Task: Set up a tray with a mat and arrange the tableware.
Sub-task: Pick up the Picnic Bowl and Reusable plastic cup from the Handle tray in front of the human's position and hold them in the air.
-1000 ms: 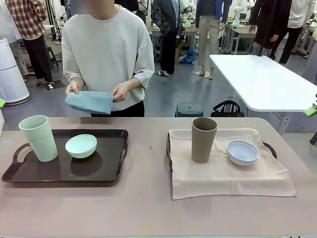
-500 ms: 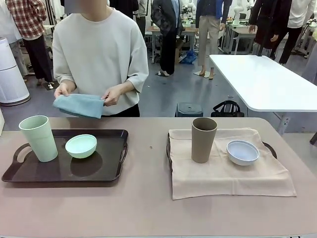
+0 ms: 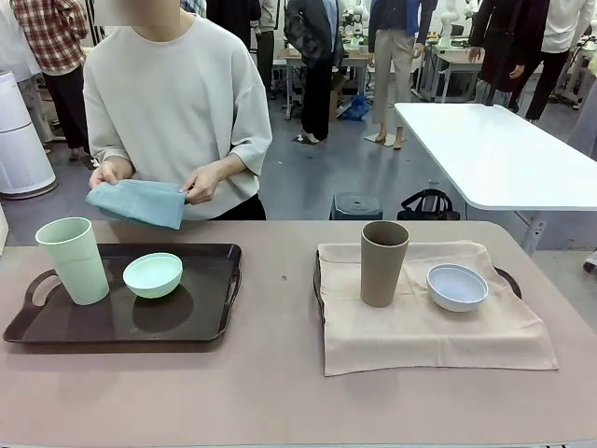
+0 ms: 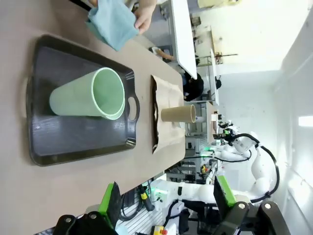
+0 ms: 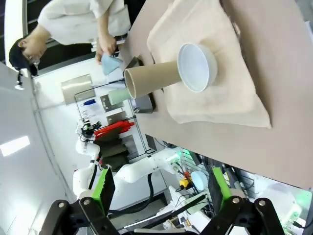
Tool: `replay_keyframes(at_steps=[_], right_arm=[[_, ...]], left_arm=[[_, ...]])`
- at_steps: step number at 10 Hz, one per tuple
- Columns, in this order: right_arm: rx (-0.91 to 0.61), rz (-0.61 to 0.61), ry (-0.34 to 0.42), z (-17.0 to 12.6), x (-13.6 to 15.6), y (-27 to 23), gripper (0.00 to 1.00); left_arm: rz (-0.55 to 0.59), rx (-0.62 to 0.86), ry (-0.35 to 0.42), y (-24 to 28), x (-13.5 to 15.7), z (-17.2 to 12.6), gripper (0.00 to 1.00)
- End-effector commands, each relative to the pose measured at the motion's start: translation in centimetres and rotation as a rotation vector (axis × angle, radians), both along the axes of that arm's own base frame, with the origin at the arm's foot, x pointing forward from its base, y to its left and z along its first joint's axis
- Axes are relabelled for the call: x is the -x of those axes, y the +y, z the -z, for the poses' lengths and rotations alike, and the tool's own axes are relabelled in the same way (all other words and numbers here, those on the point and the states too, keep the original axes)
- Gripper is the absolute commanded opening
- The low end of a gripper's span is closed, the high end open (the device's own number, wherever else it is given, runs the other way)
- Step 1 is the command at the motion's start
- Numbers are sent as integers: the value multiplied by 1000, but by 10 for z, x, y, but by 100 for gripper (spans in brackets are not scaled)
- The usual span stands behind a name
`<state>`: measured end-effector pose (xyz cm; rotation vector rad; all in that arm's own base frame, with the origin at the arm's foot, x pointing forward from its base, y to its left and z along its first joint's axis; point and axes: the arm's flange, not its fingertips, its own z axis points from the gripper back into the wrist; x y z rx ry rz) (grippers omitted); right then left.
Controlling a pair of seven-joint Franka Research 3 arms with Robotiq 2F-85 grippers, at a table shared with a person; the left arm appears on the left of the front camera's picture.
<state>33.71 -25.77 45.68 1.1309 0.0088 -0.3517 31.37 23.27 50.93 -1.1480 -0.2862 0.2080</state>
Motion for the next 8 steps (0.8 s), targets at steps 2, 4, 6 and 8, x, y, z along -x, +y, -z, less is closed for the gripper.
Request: replay_keyframes(at_steps=[2, 4, 6, 8], right_arm=[[-28, -11, -28, -9, 1, 11, 100], [9, 1, -35, -12, 1, 16, 100], [-10, -18, -17, -8, 0, 7, 100], [-10, -18, -17, -8, 0, 7, 100]], left_arm=[[75, -62, 28, 5, -3, -3, 100], [30, -18, 27, 2, 2, 1, 100], [30, -18, 27, 2, 2, 1, 100], [30, -18, 27, 2, 2, 1, 100]])
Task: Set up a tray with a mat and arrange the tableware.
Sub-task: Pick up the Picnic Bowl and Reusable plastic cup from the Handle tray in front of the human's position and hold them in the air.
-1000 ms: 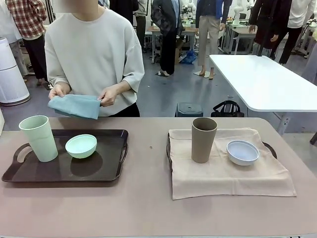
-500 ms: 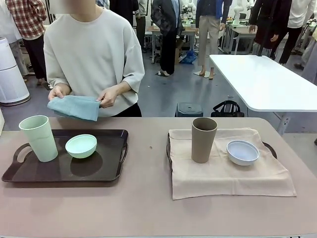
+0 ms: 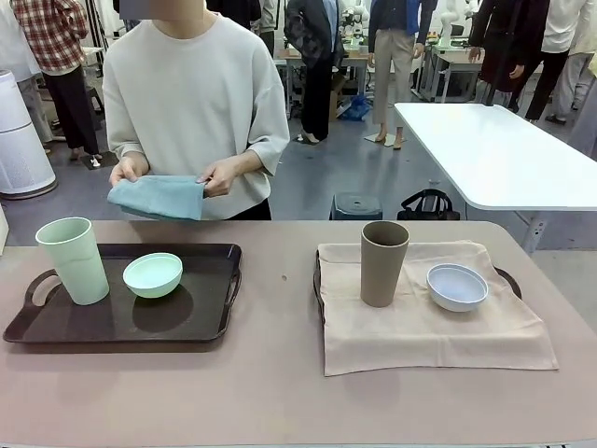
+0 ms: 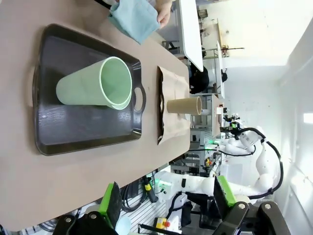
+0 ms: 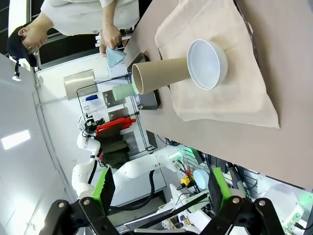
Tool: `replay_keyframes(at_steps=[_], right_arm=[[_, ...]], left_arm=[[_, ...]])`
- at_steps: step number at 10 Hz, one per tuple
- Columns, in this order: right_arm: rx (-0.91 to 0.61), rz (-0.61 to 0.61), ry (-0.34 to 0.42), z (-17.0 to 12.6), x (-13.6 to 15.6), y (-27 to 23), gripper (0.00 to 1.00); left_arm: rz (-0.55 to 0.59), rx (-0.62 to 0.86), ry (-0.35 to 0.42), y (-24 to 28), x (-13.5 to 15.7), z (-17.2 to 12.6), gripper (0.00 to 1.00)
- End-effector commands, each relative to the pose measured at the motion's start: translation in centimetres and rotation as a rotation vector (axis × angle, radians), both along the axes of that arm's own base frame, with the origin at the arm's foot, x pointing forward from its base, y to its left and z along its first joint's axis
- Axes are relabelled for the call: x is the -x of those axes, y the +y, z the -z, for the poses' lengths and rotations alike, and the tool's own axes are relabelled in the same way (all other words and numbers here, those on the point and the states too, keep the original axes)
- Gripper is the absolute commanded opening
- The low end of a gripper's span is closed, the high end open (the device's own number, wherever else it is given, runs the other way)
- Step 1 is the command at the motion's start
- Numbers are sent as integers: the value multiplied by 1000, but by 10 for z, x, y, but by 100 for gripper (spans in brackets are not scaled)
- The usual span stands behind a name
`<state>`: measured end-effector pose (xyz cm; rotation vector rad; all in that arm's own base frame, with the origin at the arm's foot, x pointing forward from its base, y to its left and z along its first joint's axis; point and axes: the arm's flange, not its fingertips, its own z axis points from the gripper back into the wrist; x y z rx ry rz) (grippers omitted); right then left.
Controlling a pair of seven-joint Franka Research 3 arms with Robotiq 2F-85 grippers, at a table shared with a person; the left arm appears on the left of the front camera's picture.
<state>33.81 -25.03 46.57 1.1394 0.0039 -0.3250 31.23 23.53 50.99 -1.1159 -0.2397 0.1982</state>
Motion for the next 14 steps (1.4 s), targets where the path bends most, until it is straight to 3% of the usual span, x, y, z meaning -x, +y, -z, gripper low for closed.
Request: replay_keyframes(at_steps=[1, 11, 12, 14], right_arm=[[-4, 0, 2, 1, 1, -1, 100], [0, 0, 0, 0, 0, 0, 100], [77, -50, -17, -13, 0, 21, 100], [173, -96, -3, -37, -18, 59, 100]], left_arm=[[1, 13, -10, -1, 1, 1, 100], [0, -2, 1, -1, 0, 0, 100], [22, -156, -89, -6, -9, -7, 100], [149, -238, -223, -14, -21, -19, 100]])
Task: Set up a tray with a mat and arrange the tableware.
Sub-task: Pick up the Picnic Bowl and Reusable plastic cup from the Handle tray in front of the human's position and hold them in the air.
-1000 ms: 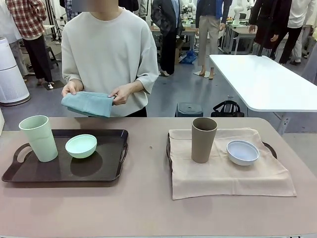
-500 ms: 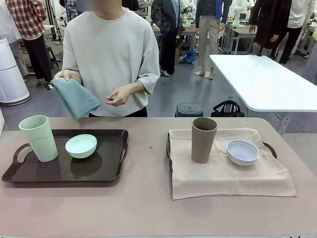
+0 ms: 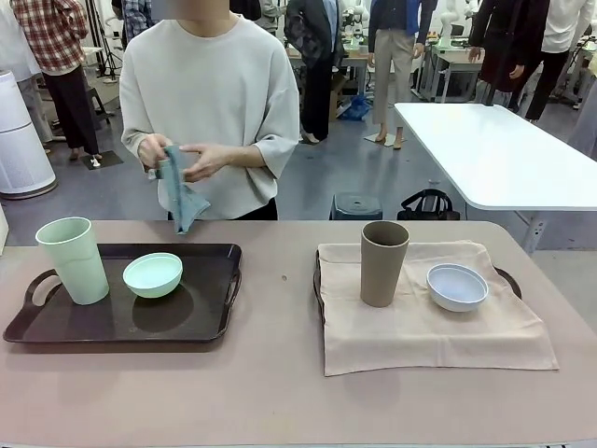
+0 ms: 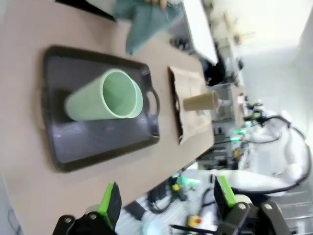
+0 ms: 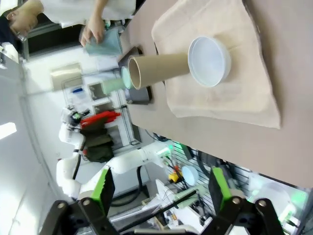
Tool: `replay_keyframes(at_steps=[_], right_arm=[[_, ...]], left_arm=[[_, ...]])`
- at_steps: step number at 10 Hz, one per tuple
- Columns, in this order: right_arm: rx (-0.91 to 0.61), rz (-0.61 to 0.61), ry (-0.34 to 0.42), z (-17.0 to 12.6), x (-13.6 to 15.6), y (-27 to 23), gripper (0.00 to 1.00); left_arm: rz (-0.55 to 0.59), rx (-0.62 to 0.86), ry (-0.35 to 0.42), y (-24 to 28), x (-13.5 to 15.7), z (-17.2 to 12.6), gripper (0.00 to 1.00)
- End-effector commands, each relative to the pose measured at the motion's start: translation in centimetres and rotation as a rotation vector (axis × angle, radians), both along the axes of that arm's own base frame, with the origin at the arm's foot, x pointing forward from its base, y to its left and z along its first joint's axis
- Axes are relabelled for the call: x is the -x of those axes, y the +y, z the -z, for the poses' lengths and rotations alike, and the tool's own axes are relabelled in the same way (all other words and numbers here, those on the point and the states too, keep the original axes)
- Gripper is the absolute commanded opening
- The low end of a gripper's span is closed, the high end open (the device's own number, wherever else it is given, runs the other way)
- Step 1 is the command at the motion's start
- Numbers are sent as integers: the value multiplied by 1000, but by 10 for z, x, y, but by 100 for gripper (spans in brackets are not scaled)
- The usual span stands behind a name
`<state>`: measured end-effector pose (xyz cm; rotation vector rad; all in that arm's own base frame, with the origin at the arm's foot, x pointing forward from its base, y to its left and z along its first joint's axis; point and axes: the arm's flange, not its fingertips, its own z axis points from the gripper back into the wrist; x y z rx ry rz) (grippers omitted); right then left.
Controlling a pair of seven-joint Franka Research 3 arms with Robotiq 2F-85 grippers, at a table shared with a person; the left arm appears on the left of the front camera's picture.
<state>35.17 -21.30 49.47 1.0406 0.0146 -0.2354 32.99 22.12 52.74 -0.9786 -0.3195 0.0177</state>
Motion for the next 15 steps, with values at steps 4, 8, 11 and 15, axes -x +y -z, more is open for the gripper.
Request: replay_keyframes(at_steps=[4, 8, 11, 15], right_arm=[[298, -41, 142, -59, -31, 132, 100], [592, 68, 137, -78, -65, 280, 100], [716, 99, 114, -45, -97, 370, 100], [683, 90, 85, -39, -90, 381, 100]], left_arm=[[503, -301, -194, -6, -1, -23, 100], [796, -326, -252, -24, 14, -45, 100], [842, -317, -239, -24, 8, -42, 100], [812, -306, -240, -30, 9, -39, 100]])
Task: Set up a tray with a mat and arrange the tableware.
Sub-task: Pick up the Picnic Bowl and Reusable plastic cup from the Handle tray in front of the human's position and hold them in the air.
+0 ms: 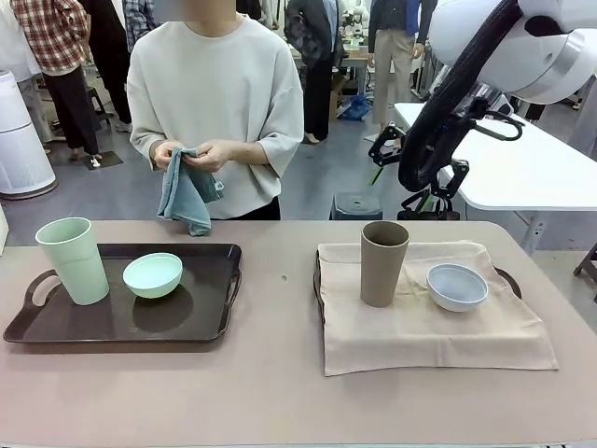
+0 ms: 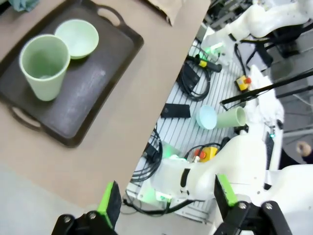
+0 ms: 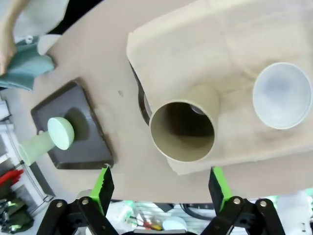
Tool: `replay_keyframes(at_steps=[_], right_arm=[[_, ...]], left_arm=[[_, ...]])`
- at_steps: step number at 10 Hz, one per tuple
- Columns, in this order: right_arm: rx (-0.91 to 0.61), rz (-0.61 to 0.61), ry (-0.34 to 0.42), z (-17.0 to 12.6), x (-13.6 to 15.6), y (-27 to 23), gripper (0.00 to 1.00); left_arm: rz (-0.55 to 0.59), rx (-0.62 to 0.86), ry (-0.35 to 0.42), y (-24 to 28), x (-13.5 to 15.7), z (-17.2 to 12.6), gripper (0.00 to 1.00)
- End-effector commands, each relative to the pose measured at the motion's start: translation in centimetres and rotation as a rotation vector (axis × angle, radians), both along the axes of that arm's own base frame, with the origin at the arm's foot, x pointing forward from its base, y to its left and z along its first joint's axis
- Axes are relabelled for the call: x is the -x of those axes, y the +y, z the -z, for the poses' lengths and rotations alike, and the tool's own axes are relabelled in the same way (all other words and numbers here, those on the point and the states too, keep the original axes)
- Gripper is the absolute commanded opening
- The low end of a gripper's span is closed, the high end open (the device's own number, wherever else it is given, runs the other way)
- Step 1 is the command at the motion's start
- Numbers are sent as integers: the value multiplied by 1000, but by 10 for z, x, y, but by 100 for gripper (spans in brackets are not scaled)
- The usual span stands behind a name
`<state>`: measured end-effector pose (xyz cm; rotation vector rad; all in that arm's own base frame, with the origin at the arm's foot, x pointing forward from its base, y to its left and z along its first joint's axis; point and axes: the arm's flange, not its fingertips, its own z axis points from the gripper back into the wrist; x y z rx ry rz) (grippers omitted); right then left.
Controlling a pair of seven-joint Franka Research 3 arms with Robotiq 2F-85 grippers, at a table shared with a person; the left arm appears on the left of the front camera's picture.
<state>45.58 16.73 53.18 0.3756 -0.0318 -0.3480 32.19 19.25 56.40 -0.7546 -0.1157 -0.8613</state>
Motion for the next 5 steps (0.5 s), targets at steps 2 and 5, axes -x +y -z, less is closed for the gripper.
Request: replay_keyframes(at_steps=[2, 5], right_arm=[[25, -11, 0, -2, 14, 1, 100], [1, -15, -5, -6, 10, 4, 100]], left_arm=[[5, -4, -8, -1, 1, -3, 100], [1, 0, 0, 0, 0, 0, 100]])
